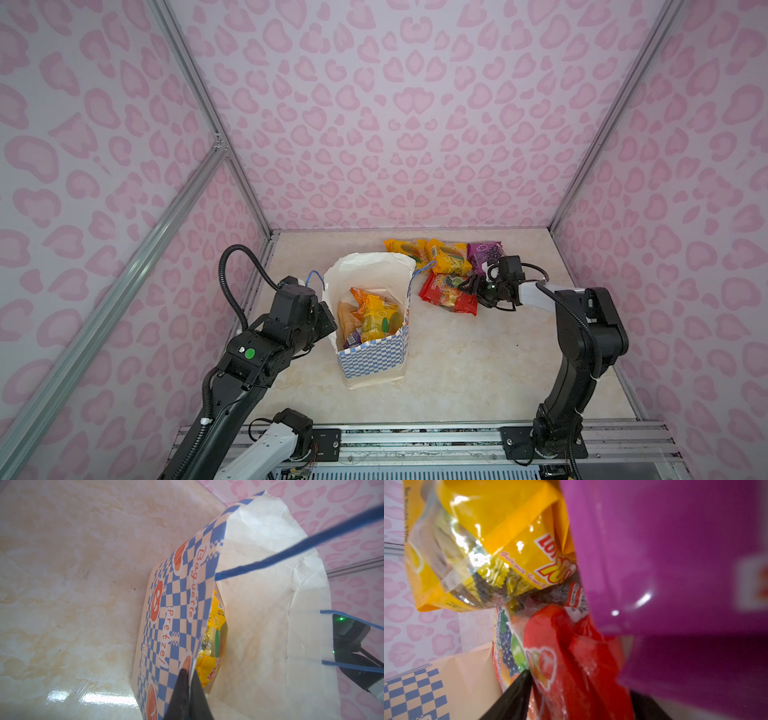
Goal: Place the snacks into the paper bag
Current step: 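Lower the right gripper and close it on the red gummy bag, then lift the red gummy bag with the right gripper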
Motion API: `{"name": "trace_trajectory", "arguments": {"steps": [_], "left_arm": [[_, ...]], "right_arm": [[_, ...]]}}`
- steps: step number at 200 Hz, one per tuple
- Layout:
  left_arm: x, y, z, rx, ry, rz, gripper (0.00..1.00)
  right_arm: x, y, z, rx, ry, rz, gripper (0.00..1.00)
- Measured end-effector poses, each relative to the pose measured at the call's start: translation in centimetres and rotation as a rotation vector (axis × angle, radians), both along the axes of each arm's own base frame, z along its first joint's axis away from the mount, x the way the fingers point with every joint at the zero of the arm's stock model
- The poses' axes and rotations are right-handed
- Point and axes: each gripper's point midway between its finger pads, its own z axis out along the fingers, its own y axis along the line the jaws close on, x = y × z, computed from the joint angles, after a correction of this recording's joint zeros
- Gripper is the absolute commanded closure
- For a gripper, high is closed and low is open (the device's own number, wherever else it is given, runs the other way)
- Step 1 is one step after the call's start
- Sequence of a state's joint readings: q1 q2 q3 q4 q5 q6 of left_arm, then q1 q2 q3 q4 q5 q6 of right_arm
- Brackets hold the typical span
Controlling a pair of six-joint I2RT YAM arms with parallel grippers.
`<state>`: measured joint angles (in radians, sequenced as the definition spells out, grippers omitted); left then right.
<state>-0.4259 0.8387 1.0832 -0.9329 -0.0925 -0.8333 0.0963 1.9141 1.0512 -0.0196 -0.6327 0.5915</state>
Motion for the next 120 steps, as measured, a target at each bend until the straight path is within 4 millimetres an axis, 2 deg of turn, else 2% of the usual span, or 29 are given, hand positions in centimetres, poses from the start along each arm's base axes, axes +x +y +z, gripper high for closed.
{"name": "trace_trajectory", "arguments": {"steps": [21,36,51,80,93,120], "left_arm": [[0.0,0.0,0.1,0.0,-0.002,-0.001,0.97],[0.0,-0.1,0.1,0.015,0.002,-0.021,0.97],[0.2,-0.3,0.3,0.03,0.002,-0.038,0.97],[0.5,-0.7,0.6,0.057,-0.002,-0.083,0.97],[0.7,-0.9,0.6,0.063,0.002,-0.105,0.96],[0.9,-1.5,0.4,0.078,0.008,-0.153,0.96]], "right_arm": [[-0.3,0.0,0.0,0.008,0.0,-0.008,0.55],[-0.9,0.3,0.7,0.006,0.01,-0.011,0.63],[-1.8,0.7,2.3,-0.026,0.016,-0.01,0.67],[-3.4,1.2,6.4,-0.051,-0.025,0.007,0.84],[-4.2,0.7,7.3,-0.068,-0.022,-0.006,0.92],[-5.7,0.1,8.8,-0.09,-0.006,-0.019,0.99]]}}
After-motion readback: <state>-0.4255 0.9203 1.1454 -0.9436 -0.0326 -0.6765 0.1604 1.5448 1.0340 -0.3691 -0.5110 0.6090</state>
